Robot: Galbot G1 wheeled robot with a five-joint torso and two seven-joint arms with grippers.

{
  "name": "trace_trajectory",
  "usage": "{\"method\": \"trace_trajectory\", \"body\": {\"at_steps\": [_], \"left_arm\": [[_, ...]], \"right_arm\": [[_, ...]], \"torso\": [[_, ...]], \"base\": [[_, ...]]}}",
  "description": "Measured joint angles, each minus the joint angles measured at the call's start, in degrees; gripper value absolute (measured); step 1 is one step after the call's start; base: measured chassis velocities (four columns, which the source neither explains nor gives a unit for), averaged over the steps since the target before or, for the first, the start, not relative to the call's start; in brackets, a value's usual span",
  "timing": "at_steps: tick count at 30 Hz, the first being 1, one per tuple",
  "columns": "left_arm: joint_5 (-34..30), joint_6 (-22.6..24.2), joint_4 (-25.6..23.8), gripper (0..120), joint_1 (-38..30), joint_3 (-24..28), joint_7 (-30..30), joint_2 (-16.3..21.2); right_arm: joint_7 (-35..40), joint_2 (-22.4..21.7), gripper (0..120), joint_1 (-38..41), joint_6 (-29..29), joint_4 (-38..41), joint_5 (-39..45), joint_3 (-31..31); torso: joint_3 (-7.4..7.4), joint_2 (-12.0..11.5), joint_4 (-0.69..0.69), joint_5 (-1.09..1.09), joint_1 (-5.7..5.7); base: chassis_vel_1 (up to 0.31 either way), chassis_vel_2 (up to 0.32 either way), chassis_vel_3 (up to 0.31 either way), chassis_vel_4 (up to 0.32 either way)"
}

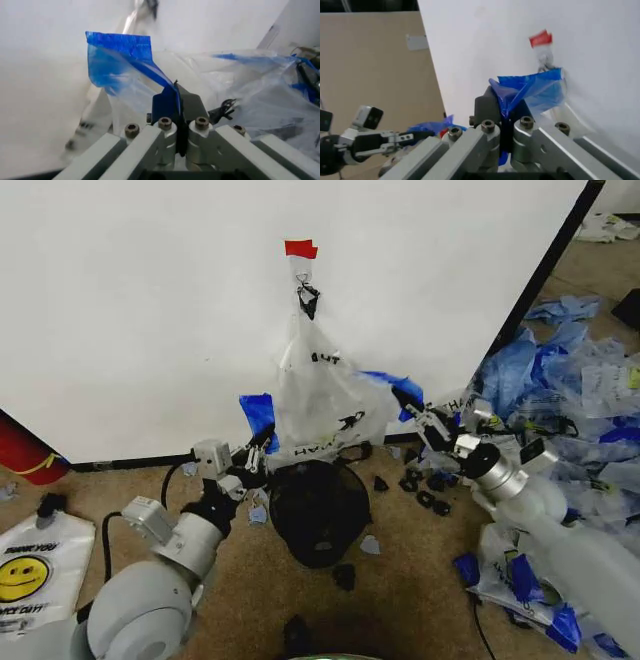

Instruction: Pick up the garbage bag from the wall and place it over the trash bin.

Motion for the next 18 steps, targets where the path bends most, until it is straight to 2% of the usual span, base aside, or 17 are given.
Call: {"method": "trace_trajectory", "body": {"at_steps": [6,10,12,18], "left_arm": [[-3.22,1.08,-3.79,0,-3.55,-0.85,-1.24,2.17],[-4.42,1.08,-4.87,0,-4.64,-2.25,-1.47,3.31],[-5.4,1.09,-5.07,0,-4.96,-4.11,-1.65,4.29],[-5.74,1.58,-5.08,0,-2.35,-9.39,-2.5,6.25]], "right_arm": [[0.27,-3.04,0,-0.3,-0.79,5.04,3.64,2.88],[0.52,-4.35,0,0.21,-1.26,7.18,5.54,4.03],[0.73,-5.48,0,0.62,-1.73,8.62,6.83,5.15],[1.06,-7.48,0,0.39,-2.18,11.78,9.69,6.97]], "torso": [[0.0,0.0,-0.03,-0.02,0.0],[0.0,0.0,0.0,0.03,0.0],[0.0,0.0,0.0,-0.04,0.0],[0.0,0.0,-0.02,0.0,0.0]], "base": [[0.0,0.0,0.0,0.0],[0.0,0.0,0.0,0.0],[0.0,0.0,0.0,0.0],[0.0,0.0,0.0,0.0]]}}
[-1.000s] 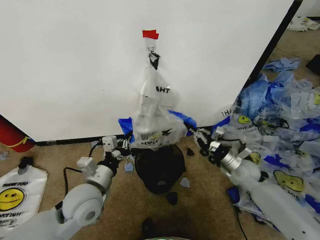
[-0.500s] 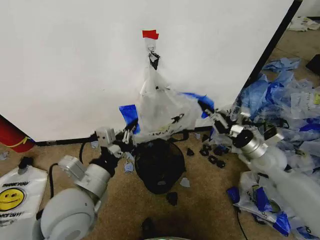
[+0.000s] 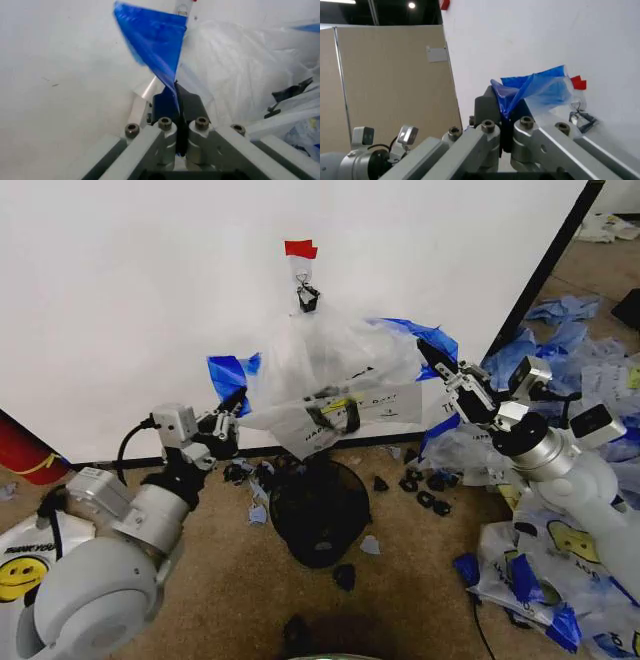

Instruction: Pick up the garbage bag from the wall and place it over the trash bin.

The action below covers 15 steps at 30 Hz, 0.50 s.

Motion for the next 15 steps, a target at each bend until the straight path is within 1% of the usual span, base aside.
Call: {"method": "trace_trajectory", "body": {"at_steps": [2,5,15], "left_arm": [[-0.22,0.63,0.02,0,1.46,-2.2,-0.75,0.52],[-0.35,0.94,0.09,0,2.0,-3.5,-1.47,0.99],[-0.4,1.13,0.21,0,2.46,-4.46,-1.66,1.6]], "right_arm": [[0.07,-0.69,0,-0.1,-0.14,0.96,0.54,0.43],[0.19,-1.18,0,-0.13,-0.22,1.71,0.91,0.73],[0.76,-1.35,0,-0.46,-0.26,2.46,1.26,0.99]], "torso": [[0.0,0.0,0.03,-0.01,0.0],[0.0,0.0,0.01,0.0,0.0],[0.0,0.0,0.01,0.0,0.0]], "base": [[0.0,0.0,0.0,0.0],[0.0,0.0,0.0,0.0],[0.0,0.0,0.0,0.0]]}}
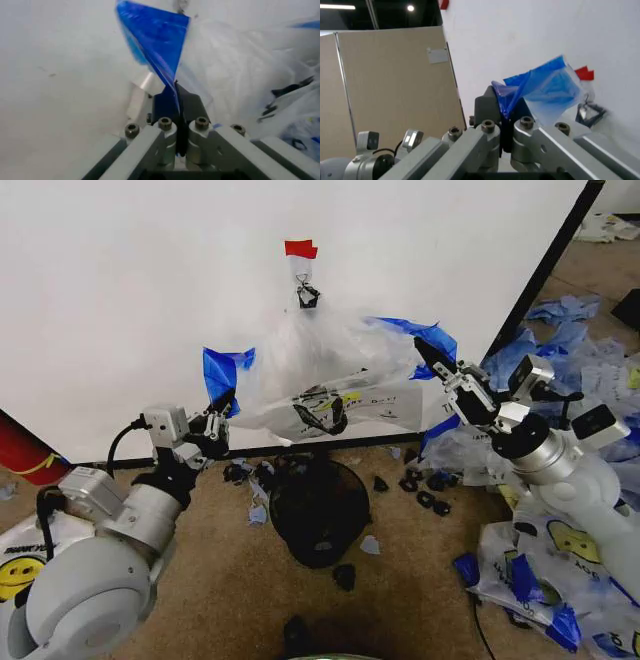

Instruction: Pick up the garbage bag from the wall and place it over the trash bin.

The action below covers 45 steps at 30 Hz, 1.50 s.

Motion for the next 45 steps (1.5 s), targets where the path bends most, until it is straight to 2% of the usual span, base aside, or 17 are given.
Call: {"method": "trace_trajectory", "body": {"at_steps": [16,22,31,38,45], "left_arm": [[0.28,0.02,0.08,0,1.4,-0.23,0.17,-0.32],[0.78,-0.05,0.14,0,1.66,1.76,3.06,-0.82],[4.63,0.05,0.18,0,4.1,4.34,3.79,-1.69],[2.77,1.25,0.19,0,7.31,3.75,0.25,0.77],[-0.69,1.47,0.19,0,6.2,0.79,-0.7,2.54]], "right_arm": [[0.67,0.08,0,-0.34,-0.05,0.72,0.33,-0.64],[0.05,1.55,0,-1.79,-0.05,0.36,-1.61,-2.7],[-1.16,2.63,0,-5.26,-0.07,0.69,-4.66,-3.46],[-1.63,2.44,0,-8.04,-0.12,2.37,-5.77,-3.66],[-1.59,1.84,0,-8.24,-0.4,3.39,-4.32,-3.31]], "torso": [[0.0,0.0,0.0,-0.01,0.0],[0.0,0.0,0.0,0.01,0.0],[0.0,0.0,0.0,0.0,0.0],[0.0,0.0,0.0,0.0,0.0],[0.01,0.0,-0.01,0.0,0.0]], "base": [[0.0,0.0,0.0,0.0],[0.0,0.0,0.0,0.0],[0.0,0.0,0.0,0.0],[0.0,0.0,0.0,0.0],[0.0,0.0,0.0,0.0]]}}
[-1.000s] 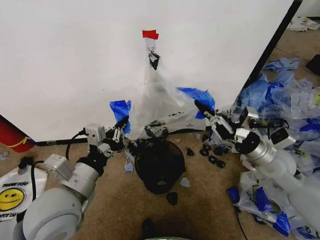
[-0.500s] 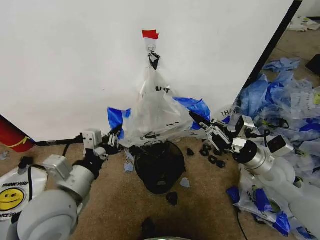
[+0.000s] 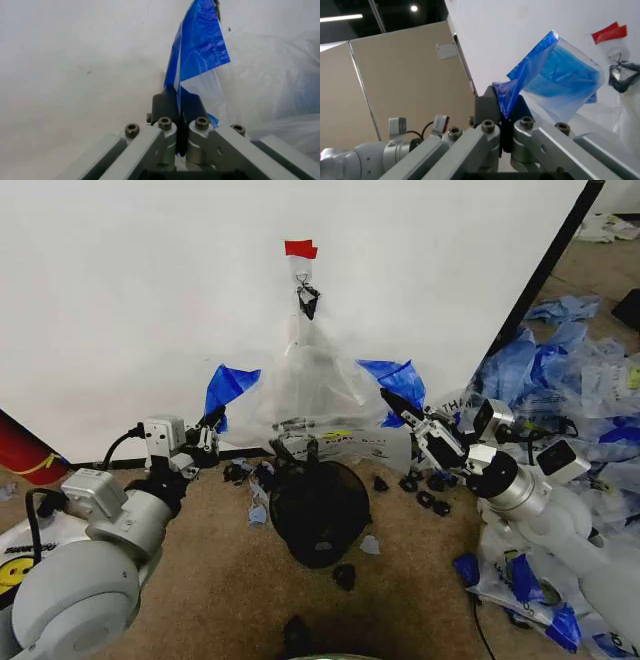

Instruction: Pick up the garbage bag from the wall and place it over the trash bin.

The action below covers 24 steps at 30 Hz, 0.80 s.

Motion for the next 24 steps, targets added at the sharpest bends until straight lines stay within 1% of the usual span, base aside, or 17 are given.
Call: {"method": "trace_trajectory", "body": {"at_steps": [9,12,14,18,22,24], "left_arm": [[-0.04,0.06,0.0,0,-0.13,-2.68,-0.39,1.48],[0.14,1.62,-0.01,0,-0.25,-4.19,-1.82,2.35],[0.15,1.85,0.0,0,-0.32,-4.35,-2.21,2.54],[-0.16,1.5,-0.01,0,-1.65,-5.24,-2.38,3.48],[0.79,1.39,0.0,0,-1.21,-4.87,-1.96,3.33],[2.2,1.61,0.0,0,-0.49,-4.12,-1.83,2.48]], "right_arm": [[0.15,-0.42,0,0.98,-0.39,0.32,1.21,-0.25],[0.9,-0.43,0,2.19,-0.55,0.33,2.47,-0.99],[1.21,-0.48,0,2.63,-0.59,0.24,3.07,-1.31],[1.84,-1.76,0,3.93,-0.85,-0.11,5.38,-1.74],[1.83,-2.88,0,4.27,-1.25,-0.18,6.39,-1.47],[1.83,-3.48,0,4.3,-1.45,-0.06,6.72,-1.49]], "torso": [[0.0,0.0,0.0,-0.01,0.0],[0.0,0.0,0.01,0.0,0.0],[0.0,0.0,0.01,0.0,0.0],[0.0,0.0,0.0,0.01,0.0],[0.0,0.0,0.0,0.01,0.0],[0.0,0.0,0.0,-0.01,0.0]], "base": [[0.0,0.0,0.0,0.0],[0.0,0.0,0.0,0.0],[0.0,0.0,0.0,0.0],[0.0,0.0,0.0,0.0],[0.0,0.0,0.0,0.0],[0.0,0.0,0.0,0.0]]}}
